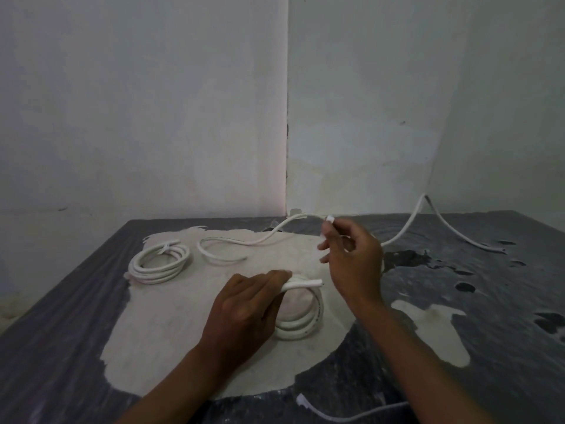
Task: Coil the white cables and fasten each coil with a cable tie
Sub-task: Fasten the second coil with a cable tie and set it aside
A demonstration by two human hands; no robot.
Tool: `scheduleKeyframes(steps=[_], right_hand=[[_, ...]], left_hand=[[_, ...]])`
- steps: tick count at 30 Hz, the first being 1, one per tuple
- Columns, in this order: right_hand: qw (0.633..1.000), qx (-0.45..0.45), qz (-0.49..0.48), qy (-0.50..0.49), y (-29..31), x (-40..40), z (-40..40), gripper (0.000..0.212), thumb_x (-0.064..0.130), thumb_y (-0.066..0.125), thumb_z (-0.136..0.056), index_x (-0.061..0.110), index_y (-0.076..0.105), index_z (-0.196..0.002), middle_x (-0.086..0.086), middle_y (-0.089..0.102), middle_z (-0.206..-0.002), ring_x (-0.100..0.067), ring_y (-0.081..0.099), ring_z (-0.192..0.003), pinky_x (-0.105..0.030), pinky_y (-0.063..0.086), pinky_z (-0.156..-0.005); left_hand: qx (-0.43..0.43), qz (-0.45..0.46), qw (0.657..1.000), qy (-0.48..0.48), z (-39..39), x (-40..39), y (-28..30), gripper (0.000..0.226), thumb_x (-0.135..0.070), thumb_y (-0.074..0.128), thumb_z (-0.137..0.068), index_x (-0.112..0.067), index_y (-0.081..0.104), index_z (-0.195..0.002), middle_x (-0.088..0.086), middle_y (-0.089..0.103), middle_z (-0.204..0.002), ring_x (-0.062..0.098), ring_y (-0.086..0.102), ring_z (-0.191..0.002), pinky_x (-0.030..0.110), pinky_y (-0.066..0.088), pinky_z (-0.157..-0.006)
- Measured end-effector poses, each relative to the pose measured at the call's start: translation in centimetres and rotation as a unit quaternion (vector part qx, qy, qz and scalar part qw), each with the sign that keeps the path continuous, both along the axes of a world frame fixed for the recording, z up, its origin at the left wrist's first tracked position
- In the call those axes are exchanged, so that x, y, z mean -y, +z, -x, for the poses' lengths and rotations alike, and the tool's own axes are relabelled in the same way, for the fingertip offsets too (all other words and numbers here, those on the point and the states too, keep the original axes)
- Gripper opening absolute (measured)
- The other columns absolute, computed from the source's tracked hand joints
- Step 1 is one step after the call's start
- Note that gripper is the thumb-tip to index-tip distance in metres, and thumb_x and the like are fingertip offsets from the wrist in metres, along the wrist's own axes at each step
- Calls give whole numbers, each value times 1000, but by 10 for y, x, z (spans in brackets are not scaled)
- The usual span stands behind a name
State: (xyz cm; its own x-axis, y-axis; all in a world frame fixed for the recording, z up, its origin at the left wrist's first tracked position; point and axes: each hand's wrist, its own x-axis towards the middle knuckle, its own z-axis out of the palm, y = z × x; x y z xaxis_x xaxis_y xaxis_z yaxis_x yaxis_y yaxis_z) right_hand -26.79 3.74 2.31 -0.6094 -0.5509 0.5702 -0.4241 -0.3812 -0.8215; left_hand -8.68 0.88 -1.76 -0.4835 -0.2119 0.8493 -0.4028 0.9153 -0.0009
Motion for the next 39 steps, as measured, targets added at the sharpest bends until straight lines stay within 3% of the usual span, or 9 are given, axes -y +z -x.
scheduleKeyframes(steps=[2, 7, 11, 17, 20, 23, 25, 28, 39], right_hand=[[993, 64, -74, 69, -1, 1, -2, 17, 25, 64, -92, 10, 71, -96, -3, 71, -76, -13, 69, -62, -25, 56, -52], [935, 226, -201, 187, 3, -3, 4, 17, 20, 65, -92, 7, 73, -85, -7, 73, -79, -14, 64, -63, -25, 53, -58], [908, 274, -238, 210, 1, -3, 5, 10, 12, 65, -90, 12, 73, -97, -7, 74, -82, -13, 61, -66, -24, 51, -58], [867, 307, -307, 243, -4, -2, 0, 22, 10, 64, -87, 16, 74, -105, -8, 76, -96, -20, 69, -93, -30, 53, -73], [874, 285, -299, 255, 2, -3, -3, 21, 8, 63, -87, 17, 74, -102, -7, 77, -88, -18, 71, -86, -33, 55, -77], [889, 257, -307, 223, 3, -6, -6, 20, 6, 64, -85, 17, 77, -97, -7, 76, -86, -17, 71, -75, -27, 54, -62], [880, 277, -313, 227, 0, -8, -10, 18, 4, 66, -84, 12, 77, -96, -12, 76, -88, -22, 72, -74, -27, 55, -58], [871, 318, -297, 226, -2, -9, -14, 17, 3, 67, -82, 6, 76, -97, -17, 74, -89, -28, 72, -76, -32, 59, -64], [919, 233, -247, 198, 2, -15, -19, 16, 7, 66, -87, 17, 76, -95, -9, 74, -95, -20, 72, -83, -23, 56, -62]], left_hand=[[6, -5, 1000, 3, 0, -1, 0, 28, -24, 61, -89, -11, 69, -112, 2, 72, -105, 6, 59, -88, 15, 43, -75], [10, -20, 1000, 6, 0, -1, 3, 31, -31, 53, -94, -11, 69, -111, 2, 73, -104, 6, 60, -87, 8, 35, -82], [5, -21, 1000, 5, -1, -1, 1, 30, -31, 54, -93, -11, 69, -110, 2, 73, -103, 6, 58, -89, 7, 34, -84], [2, -13, 1000, 1, 0, -1, 1, 30, -29, 54, -93, -10, 69, -111, 2, 73, -104, 7, 59, -90, 8, 36, -85], [9, -20, 1000, 3, 0, -2, 3, 30, -28, 56, -91, -11, 69, -112, 2, 73, -103, 7, 62, -85, 9, 36, -82], [14, -22, 1000, -4, 1, -4, 4, 31, -29, 53, -93, -10, 69, -111, 2, 73, -104, 7, 61, -88, 7, 35, -86], [18, -20, 1000, -5, 0, -6, 5, 32, -30, 48, -97, -10, 69, -112, 3, 72, -105, 7, 62, -91, 5, 32, -90], [22, -21, 1000, 1, -2, -7, 7, 36, -31, 44, -99, -10, 69, -110, 3, 73, -105, 9, 64, -88, 5, 33, -89], [22, 0, 999, 23, -2, -1, 0, 34, -21, 69, -82, -9, 68, -113, 4, 72, -105, 11, 66, -81, 14, 45, -76]])
